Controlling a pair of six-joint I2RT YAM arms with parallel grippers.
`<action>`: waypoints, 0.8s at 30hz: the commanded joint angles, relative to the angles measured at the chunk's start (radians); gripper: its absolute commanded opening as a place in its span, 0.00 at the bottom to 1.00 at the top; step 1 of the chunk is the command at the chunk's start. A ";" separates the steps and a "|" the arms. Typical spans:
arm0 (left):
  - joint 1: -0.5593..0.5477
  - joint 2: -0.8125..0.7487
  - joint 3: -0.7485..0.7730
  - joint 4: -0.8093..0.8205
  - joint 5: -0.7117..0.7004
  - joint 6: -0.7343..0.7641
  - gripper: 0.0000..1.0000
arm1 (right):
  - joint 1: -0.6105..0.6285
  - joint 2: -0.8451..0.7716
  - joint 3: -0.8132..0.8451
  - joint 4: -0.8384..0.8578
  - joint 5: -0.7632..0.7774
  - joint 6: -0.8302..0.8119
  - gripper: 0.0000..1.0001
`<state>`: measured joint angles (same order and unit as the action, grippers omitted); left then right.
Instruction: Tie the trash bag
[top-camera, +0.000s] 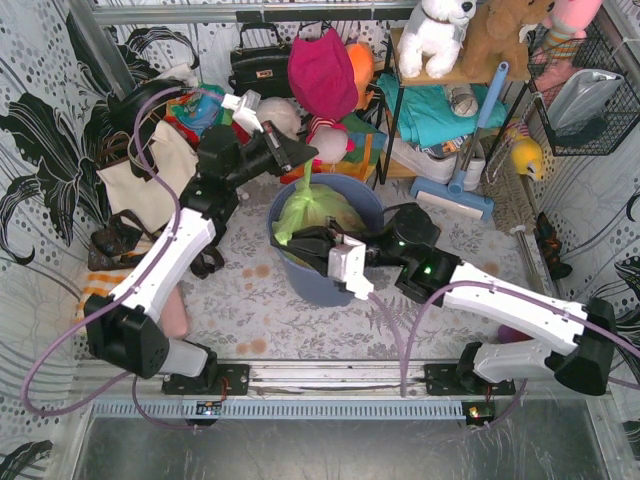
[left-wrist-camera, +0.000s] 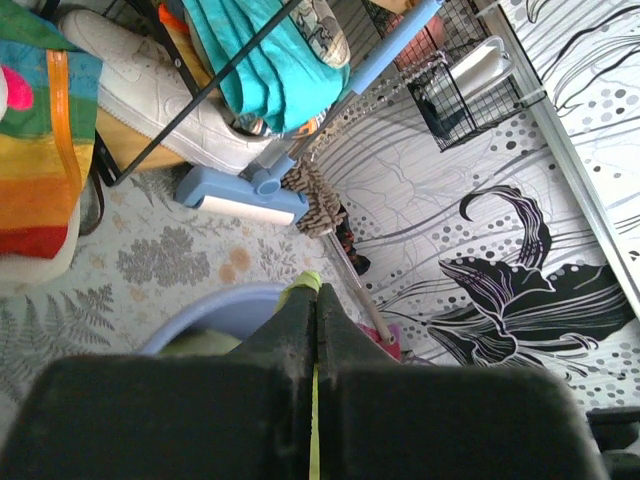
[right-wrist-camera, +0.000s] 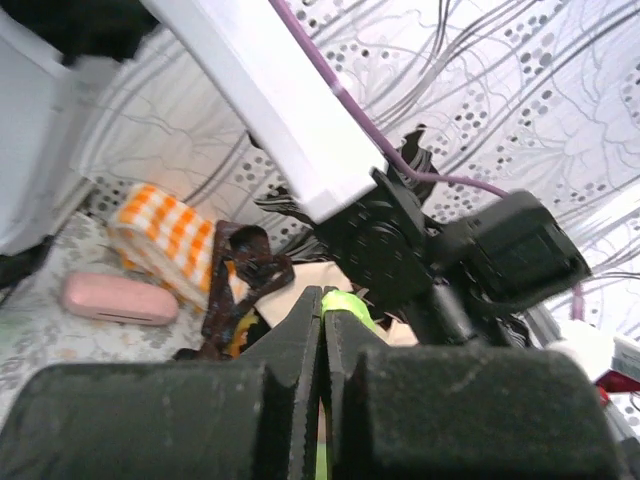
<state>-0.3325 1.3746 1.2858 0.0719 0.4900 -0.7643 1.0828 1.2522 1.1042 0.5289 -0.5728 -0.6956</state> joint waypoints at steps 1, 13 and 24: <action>0.000 0.111 0.127 0.036 -0.042 0.065 0.00 | 0.006 -0.097 -0.036 0.000 -0.165 0.110 0.00; 0.002 0.337 0.657 -0.116 -0.030 0.113 0.00 | -0.003 -0.170 0.077 -0.033 -0.154 0.090 0.00; 0.010 0.330 0.405 -0.162 -0.181 0.229 0.00 | -0.003 -0.224 -0.201 -0.067 -0.280 0.368 0.00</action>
<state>-0.3527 1.6539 1.7695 -0.1085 0.5365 -0.6365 1.0466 1.0389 0.9779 0.4553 -0.6411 -0.4816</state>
